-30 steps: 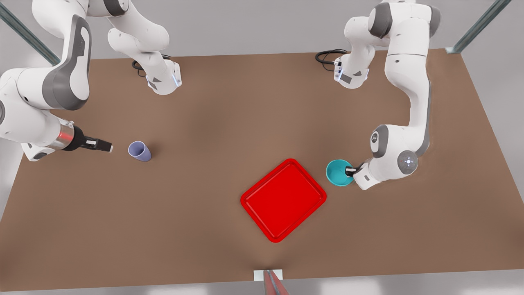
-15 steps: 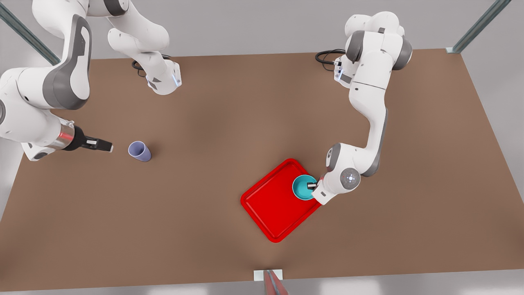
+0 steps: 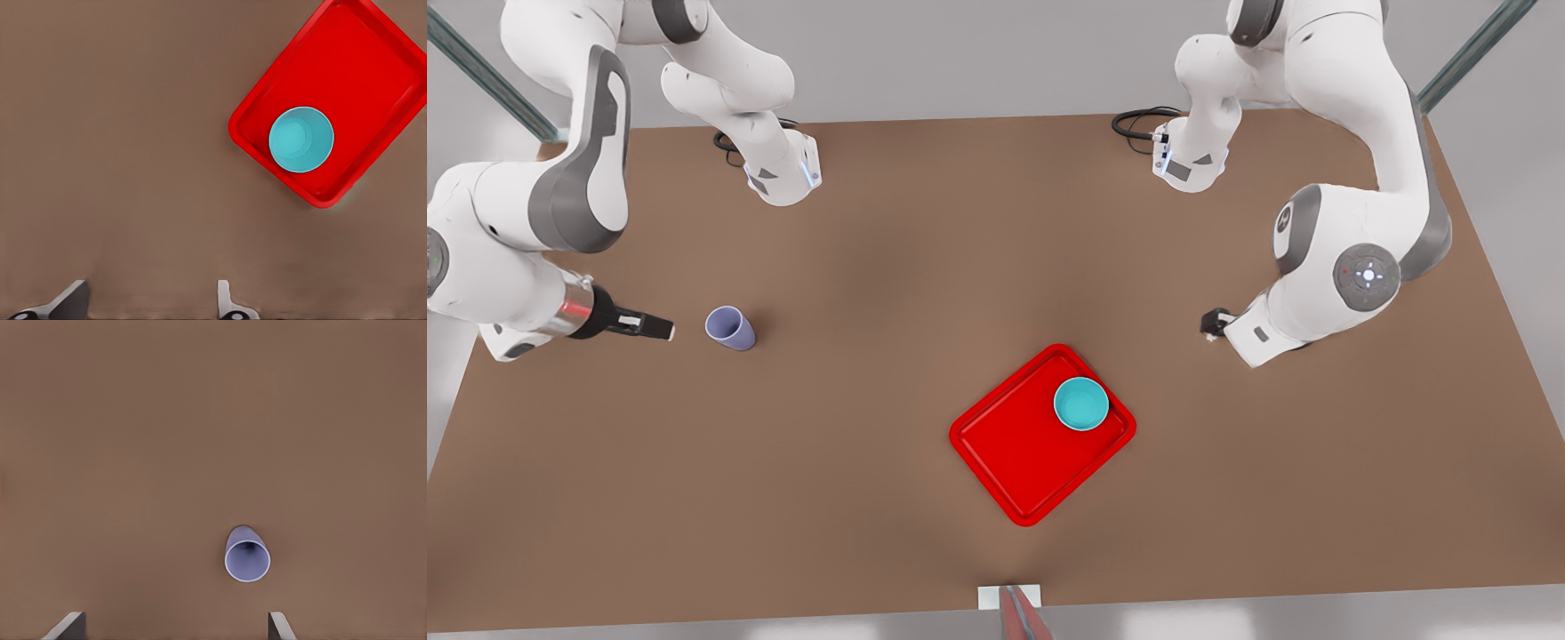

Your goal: Place the bowl on the tray with the left arm and the cup on the tray with the right arm

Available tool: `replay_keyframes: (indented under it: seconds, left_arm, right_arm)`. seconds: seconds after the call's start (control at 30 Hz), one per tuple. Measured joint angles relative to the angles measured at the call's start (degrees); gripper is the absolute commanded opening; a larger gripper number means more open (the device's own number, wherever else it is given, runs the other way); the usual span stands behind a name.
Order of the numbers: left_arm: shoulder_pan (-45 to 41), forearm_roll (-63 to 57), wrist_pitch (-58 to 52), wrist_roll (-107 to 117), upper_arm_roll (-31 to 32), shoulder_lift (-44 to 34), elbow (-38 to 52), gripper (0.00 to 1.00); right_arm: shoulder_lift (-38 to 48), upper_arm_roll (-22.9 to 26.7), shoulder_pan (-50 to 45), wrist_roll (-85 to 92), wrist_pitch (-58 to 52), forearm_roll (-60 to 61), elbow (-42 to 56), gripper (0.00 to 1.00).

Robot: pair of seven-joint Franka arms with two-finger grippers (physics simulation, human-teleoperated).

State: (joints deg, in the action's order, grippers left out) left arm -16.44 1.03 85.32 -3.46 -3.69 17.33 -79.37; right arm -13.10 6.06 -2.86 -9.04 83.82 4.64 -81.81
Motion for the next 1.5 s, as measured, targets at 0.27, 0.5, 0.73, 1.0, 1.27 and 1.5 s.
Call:
replay_keyframes:
  seconds: [0.27, 0.5, 0.73, 1.0, 1.27, 1.5]
  left_arm:
    - [1.84, -4.60, -8.24, -1.33, -1.67, -2.04, 0.84, 1.00]
    - [1.76, -2.59, -7.33, -0.49, -2.12, -1.59, 4.13, 1.00]
    - [1.76, -2.45, -7.36, -0.40, -2.11, -1.24, 4.04, 1.00]
    - [1.76, -2.47, -7.54, -0.40, -2.11, -1.02, 3.90, 1.00]
    - [1.76, -2.49, -7.58, -0.40, -2.11, -0.73, 3.96, 1.00]
    - [1.76, -2.47, -7.63, -0.40, -2.11, -0.72, 3.96, 1.00]
  right_arm:
    - [4.99, -0.09, -0.24, 1.13, 6.01, -1.56, -14.95, 1.00]
    - [12.64, -0.13, 0.21, 1.04, 11.89, -4.01, -28.40, 1.00]
    - [12.46, 0.88, 0.80, 1.92, 15.12, -5.17, -32.56, 1.00]
    - [12.48, 0.85, 3.39, 2.27, 15.99, -5.17, -34.11, 1.00]
    - [12.00, 0.86, 5.70, 3.07, 26.03, -5.17, -41.58, 1.00]
    - [11.69, 0.78, 3.31, 2.98, 27.71, -4.74, -44.99, 1.00]
